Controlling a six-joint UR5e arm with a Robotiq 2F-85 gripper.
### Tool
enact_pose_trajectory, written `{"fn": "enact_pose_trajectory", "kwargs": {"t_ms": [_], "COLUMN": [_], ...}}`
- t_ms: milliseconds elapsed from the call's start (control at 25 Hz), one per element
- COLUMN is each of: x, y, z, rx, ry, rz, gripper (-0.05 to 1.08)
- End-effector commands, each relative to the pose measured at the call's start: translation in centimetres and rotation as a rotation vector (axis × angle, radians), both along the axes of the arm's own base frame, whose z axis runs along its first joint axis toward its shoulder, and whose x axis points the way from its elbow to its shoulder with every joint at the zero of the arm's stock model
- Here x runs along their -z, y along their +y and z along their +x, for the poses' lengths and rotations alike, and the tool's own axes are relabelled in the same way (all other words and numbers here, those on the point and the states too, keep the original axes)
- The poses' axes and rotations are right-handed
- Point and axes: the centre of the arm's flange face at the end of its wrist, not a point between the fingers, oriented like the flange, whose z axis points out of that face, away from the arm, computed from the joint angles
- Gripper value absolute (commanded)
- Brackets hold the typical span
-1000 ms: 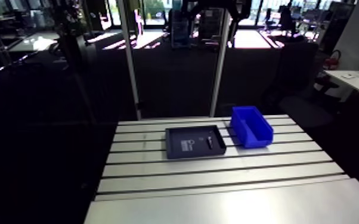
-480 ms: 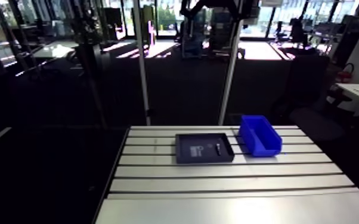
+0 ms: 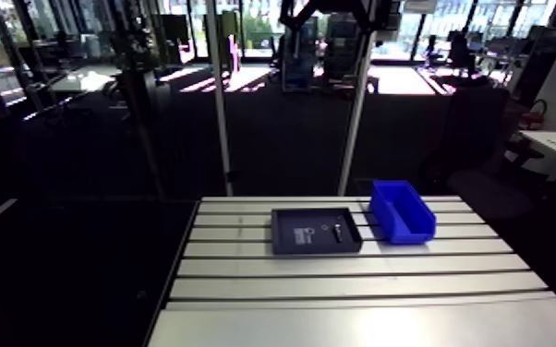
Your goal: Pick up the M10 bolt from the tray and put it into the blue bin.
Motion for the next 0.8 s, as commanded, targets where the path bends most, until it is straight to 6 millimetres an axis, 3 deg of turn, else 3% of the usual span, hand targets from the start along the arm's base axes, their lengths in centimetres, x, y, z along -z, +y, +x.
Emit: {"fn": "enact_pose_trajectory", "kwargs": {"t_ms": [40, 320, 680, 800], "x": [0.0, -0.1, 1.6, 3.2], "y": [0.2, 1.2, 2.3, 2.6], "z": [0.0, -0.4, -1.1, -2.0], "rx": [0.004, 0.022, 0.033, 0.038], "ry": [0.000, 0.001, -0.034, -0.062], "rz": [0.002, 0.002, 0.005, 0.002], "gripper": [0.01, 0.01, 0.01, 0.01]}}
